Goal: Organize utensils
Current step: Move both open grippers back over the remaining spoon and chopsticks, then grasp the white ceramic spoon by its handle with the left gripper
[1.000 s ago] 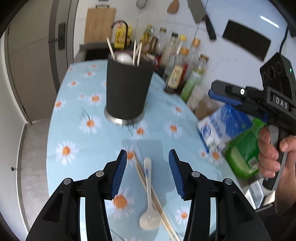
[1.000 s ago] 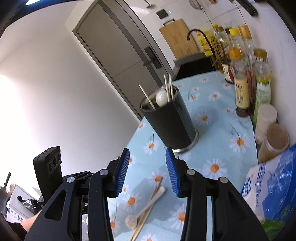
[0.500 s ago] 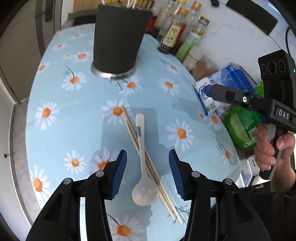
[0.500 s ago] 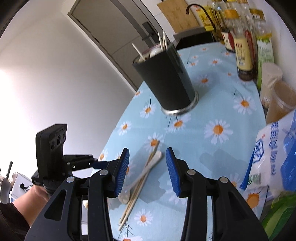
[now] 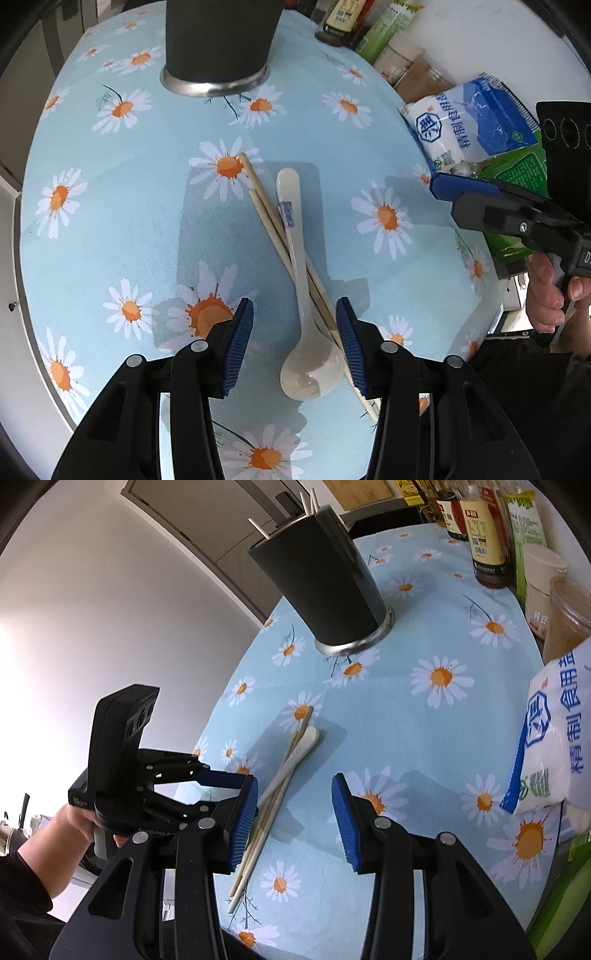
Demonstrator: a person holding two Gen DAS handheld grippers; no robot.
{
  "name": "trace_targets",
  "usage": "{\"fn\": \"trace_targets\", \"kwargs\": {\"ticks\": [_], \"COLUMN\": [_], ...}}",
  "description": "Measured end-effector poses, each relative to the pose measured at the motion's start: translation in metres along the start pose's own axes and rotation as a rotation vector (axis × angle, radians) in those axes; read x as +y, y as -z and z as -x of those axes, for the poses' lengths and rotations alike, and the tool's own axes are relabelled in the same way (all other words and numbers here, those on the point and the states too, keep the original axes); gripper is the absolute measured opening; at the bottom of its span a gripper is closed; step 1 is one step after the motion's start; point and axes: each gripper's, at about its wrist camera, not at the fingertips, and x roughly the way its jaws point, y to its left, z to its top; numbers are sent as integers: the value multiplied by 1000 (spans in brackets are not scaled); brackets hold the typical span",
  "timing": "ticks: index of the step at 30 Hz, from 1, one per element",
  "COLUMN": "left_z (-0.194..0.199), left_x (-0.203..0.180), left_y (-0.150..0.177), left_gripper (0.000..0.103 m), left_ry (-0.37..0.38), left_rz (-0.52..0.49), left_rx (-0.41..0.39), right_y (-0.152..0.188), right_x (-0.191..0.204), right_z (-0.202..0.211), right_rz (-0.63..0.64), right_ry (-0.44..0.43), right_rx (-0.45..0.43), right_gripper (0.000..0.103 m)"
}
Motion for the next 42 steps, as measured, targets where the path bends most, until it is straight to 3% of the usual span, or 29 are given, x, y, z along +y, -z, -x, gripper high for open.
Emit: {"fn": "trace_targets", "kwargs": {"ticks": [5,6,10,17,28,30,33,42], "left_z": [-3,-4,-5,-5,-12,-13,-15,-16], "left_x": [-3,-4,-6,-6,-24,-28,-29,-25], "left_y": [-2,-2,2,1,0,-1,-2,-2], "left_gripper": [42,33,27,24,22,21,11,8], "left_ry": [-4,-1,-6,-26,-125,-126,-90,-57], "left_rz": [-31,-38,-57,-63,-115,-107,-85,-55], "left_rx": [25,31,46,58,74,74,79,68], "right_y": [2,2,3,6,11,11,11,10], "right_x": [-2,-2,-1,1,1,1,2,1], "right_z": [-3,-3,-5,-10,-12,-12,-12,-14], "right_rz": [-10,-14,-13,-16,-29,-30,-31,-37], "right_ry": [0,0,-3,-4,2,4,5,11], "right_rx": [10,12,14,24,26,27,25,28], "right_gripper": [42,42,42,42,42,42,42,42]}}
